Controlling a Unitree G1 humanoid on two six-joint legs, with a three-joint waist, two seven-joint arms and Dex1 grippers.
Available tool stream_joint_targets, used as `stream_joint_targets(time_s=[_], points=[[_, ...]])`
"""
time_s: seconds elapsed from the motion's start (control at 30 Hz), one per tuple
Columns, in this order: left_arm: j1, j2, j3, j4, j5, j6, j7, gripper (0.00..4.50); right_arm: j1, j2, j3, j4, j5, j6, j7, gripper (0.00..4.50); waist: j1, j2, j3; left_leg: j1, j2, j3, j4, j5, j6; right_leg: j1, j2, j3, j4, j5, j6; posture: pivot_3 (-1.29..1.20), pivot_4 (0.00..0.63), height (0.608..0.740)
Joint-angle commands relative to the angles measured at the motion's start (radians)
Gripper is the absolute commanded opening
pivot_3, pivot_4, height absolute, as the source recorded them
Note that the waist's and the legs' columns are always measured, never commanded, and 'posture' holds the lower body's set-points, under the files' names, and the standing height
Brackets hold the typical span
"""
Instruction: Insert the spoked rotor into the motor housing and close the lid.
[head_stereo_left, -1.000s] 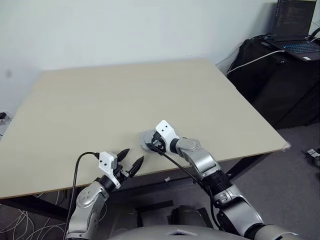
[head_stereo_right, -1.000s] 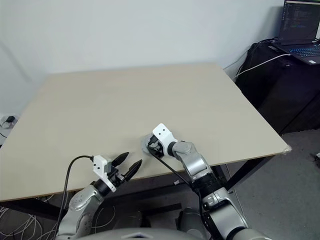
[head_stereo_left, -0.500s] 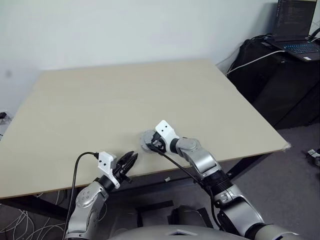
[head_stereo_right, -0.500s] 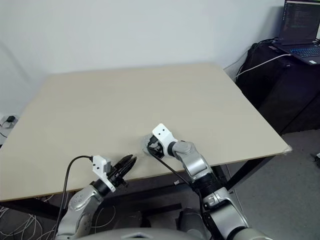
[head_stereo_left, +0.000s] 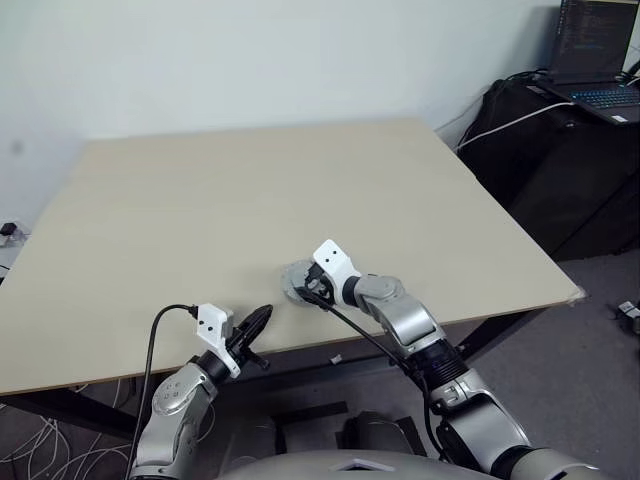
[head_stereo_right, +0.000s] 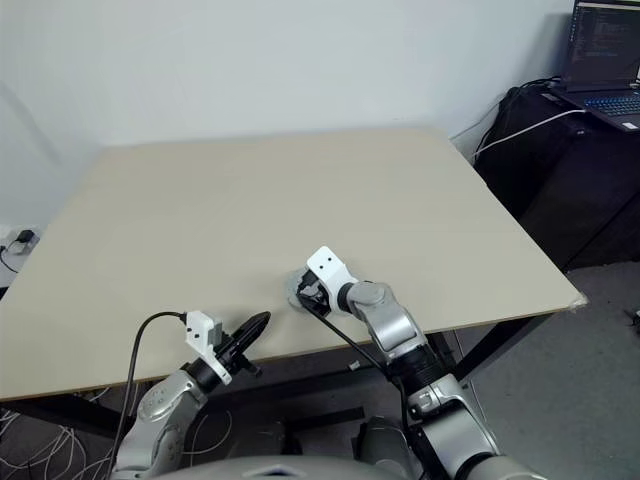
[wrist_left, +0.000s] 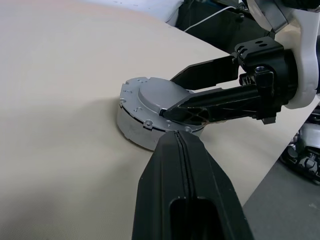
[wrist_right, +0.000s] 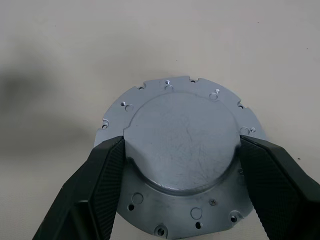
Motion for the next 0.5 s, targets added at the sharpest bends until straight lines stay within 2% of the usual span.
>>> stream_joint_targets(time_s=[0.03, 0.5], points=[[-0.008, -0.003, 0.003, -0.022, -0.01, -0.006, 0.005, 0.02, 0.002, -0.013, 0.021, 0.023, -0.017, 0.049, -0.001, 3.24, 0.0, 0.0, 0.0, 0.0, 0.0, 0.0, 0.0, 0.0, 0.0, 0.0, 0.0, 0.0, 0.0, 0.0, 0.0, 0.0, 0.0, 0.74], [-0.007, 0.002, 0.002, -0.025, -0.006, -0.005, 0.015, 0.02, -0.005, -0.042, 0.053, 0.024, -0.03, 0.074, 0.012, 3.24, 0.003, 0.001, -0.002, 0.0, 0.0, 0.0, 0.0, 0.0, 0.0, 0.0, 0.0, 0.0, 0.0, 0.0, 0.0, 0.0, 0.0, 0.74]])
